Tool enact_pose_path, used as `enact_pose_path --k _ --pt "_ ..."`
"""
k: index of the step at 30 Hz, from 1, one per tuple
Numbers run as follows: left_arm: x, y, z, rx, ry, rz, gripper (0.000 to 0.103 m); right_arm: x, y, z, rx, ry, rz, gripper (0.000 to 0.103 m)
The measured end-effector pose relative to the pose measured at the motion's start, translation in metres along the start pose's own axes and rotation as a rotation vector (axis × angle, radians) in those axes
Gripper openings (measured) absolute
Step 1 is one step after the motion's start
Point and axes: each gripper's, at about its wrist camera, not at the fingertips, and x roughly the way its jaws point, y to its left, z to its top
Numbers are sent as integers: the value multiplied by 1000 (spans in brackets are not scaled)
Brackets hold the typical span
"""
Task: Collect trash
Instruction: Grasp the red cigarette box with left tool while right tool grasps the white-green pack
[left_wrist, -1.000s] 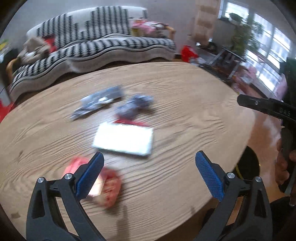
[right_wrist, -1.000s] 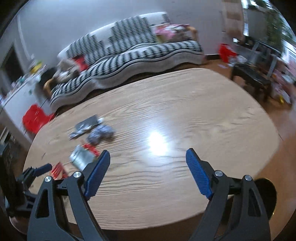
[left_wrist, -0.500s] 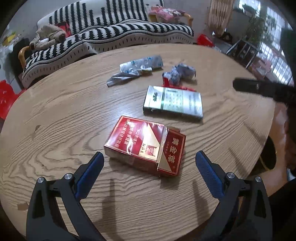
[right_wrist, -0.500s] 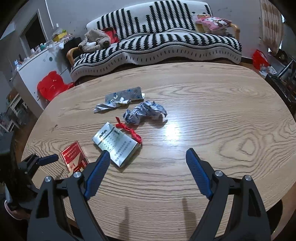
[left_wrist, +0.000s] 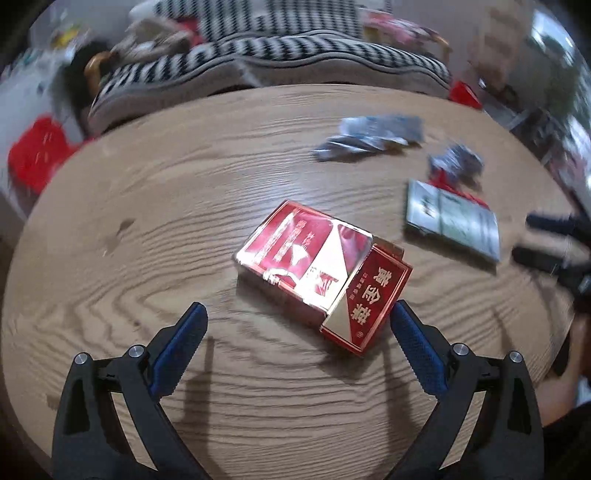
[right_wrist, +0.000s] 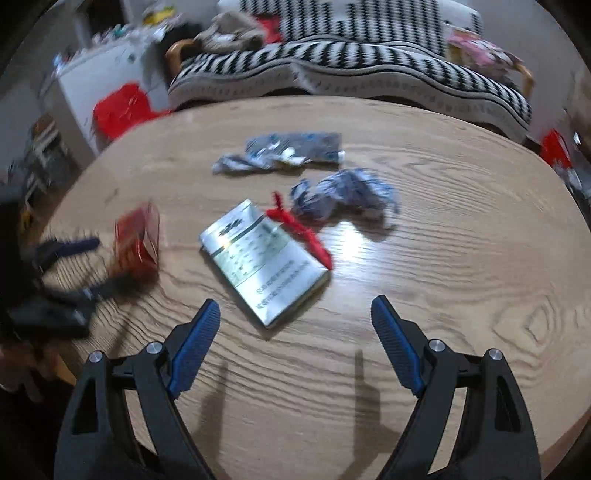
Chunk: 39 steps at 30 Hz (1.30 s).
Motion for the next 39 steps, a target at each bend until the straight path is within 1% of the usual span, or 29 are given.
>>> enact_pose_path --k 2,4,8,11,13,14,15,16,17,19,21,23,25,27,28,29,30,31,34,36,39 --pt "-3 9 2 -41 10 -18 96 13 5 2 -36 14 8 81" --pt "-6 14 5 -66 5 -22 96 22 5 3 -37 25 15 81" --pt "-8 11 5 -39 -13 14 96 38 7 7 -45 33 34 82" --pt "-10 12 5 -27 -15 13 96 41 13 10 -71 24 56 83" --pt "-12 17 7 -38 -21 19 96 42 20 11 -91 30 104 84" --pt "-13 20 7 -45 -24 23 96 41 28 9 -121 42 149 84" --pt "-14 24 8 -56 -28 26 96 40 36 7 -150 52 172 84" --pt "-14 28 8 -68 -29 26 96 38 44 5 -186 56 168 84" --pt "-14 32 9 -90 -26 20 96 36 54 2 -233 50 134 84" --pt "-11 34 12 -112 -15 5 96 37 62 -1 -266 46 102 84" --pt "-8 32 13 -124 -1 -19 96 40 58 3 -239 36 85 84" --pt "-7 26 14 -122 7 -31 96 43 52 7 -199 28 89 84" --pt "-6 21 16 -120 8 -38 96 47 47 10 -174 28 88 81" --pt "-5 15 18 -114 3 -35 96 48 50 12 -182 17 74 77" --pt "-4 12 20 -111 -3 -26 96 48 52 14 -185 14 70 72" --pt "-2 10 21 -112 -8 -19 96 47 54 15 -191 7 66 69" --pt "0 9 22 -115 -7 -19 96 47 55 15 -197 2 61 60" --pt "3 8 24 -124 0 -25 96 47 57 16 -200 -3 57 56" --pt "9 4 28 -163 7 -38 96 45 55 16 -171 6 93 55" --pt "16 0 32 -183 17 -38 96 46 56 21 -170 8 89 55" --pt "26 -5 38 -214 38 -44 96 43 54 16 -171 8 72 55"
